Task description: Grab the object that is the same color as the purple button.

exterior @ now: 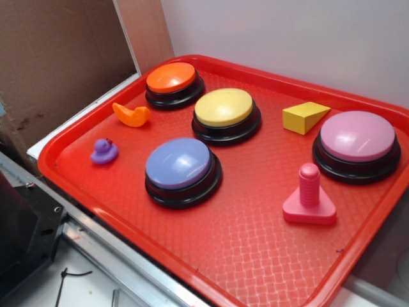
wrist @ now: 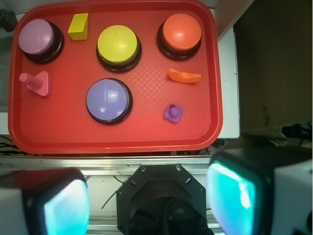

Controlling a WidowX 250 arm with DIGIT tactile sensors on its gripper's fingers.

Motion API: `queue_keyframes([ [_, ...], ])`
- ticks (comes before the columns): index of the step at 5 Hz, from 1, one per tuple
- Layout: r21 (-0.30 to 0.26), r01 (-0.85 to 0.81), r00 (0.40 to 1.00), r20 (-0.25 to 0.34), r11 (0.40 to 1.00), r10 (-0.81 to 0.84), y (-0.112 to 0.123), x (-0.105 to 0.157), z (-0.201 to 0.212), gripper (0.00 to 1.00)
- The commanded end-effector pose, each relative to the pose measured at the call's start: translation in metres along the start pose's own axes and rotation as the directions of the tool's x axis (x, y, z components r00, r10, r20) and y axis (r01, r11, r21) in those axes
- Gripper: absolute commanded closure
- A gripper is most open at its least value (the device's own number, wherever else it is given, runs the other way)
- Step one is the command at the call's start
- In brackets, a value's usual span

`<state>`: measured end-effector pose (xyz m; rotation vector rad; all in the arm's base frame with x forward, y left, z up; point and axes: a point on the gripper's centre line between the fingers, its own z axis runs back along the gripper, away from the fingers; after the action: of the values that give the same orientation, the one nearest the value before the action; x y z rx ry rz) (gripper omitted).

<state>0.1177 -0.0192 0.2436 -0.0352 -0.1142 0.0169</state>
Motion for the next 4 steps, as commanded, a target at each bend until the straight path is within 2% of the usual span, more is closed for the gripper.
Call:
queue_keyframes([
  [1, 0.0, 0.0, 1.0, 0.0, 1.0, 0.0, 0.0, 0.0, 0.0, 0.0],
  [2, 0.1, 0.008, 0.992, -0.123, 0.995, 0.004, 0.007, 0.016, -0.05, 0.0],
  [3, 0.157, 0.068, 0.961, -0.274, 0.985, -0.022, 0.016, 0.016, -0.102, 0.0],
  [4, 0.138, 0.114, 0.938, -0.342, 0.984, -0.061, 0.025, 0.009, -0.143, 0.0],
])
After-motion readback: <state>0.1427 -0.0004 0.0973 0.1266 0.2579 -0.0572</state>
